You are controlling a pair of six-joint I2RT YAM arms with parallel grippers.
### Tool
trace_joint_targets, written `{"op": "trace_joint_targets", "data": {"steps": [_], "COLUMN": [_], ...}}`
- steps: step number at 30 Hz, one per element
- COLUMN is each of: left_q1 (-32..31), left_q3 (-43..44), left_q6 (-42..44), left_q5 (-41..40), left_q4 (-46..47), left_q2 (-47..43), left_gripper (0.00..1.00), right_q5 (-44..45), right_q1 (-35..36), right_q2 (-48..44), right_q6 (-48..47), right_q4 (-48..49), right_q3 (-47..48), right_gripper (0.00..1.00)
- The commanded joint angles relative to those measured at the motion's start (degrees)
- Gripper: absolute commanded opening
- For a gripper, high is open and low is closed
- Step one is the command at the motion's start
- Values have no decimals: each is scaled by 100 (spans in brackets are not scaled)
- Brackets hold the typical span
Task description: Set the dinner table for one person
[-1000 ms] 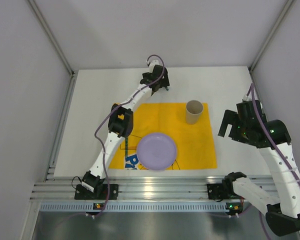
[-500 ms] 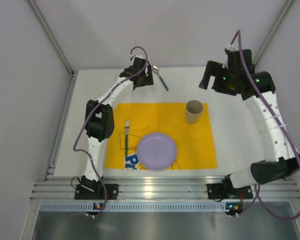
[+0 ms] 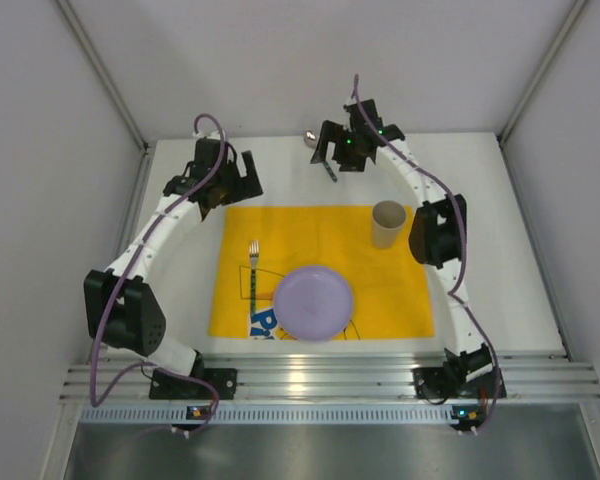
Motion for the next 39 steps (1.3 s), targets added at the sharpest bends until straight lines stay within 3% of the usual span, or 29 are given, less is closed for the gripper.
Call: {"op": "trace_joint_targets", "data": {"steps": [1,4,11,17,24,30,32,35,38,39], "left_q1": [85,85,111,234,304,313,313,322,340,374], "left_q3": [-714,-1145,-1515,-1446,-884,-593,-575,-540,-426,-408], "left_q6": [-37,-80,-63,-151,-353,-388,-397,-388,-371,-353], "left_q5": [664,702,552,193,201,157,174,157,130,130], "left_q4": [-111,-120,-58,-261,-550,-735,-779,-902,-1016,-1043], "left_q2": [-486,-759,-804,-540,91,409,453,497,523,532], "left_gripper": [99,99,99,99,98,98,98,99,98,98], "right_q5": [-49,293,1777,2016,1929,1946,1868,1649,1542,1377], "right_q1": [372,434,443,513,408,417,365,294,320,311], "right_q2": [424,855,891,312,1366,1541,1708,1928,1902,1902], "right_q6": [352,668,335,-324,-439,-422,-272,9,106,150], "right_q4": [1261,1684,1466,1869,1245,1378,1273,1018,755,623], "right_q3": [572,635,328,-637,785,784,958,1197,1119,1118], "right_gripper": [100,100,99,98,100,93,89,75,75,70]}}
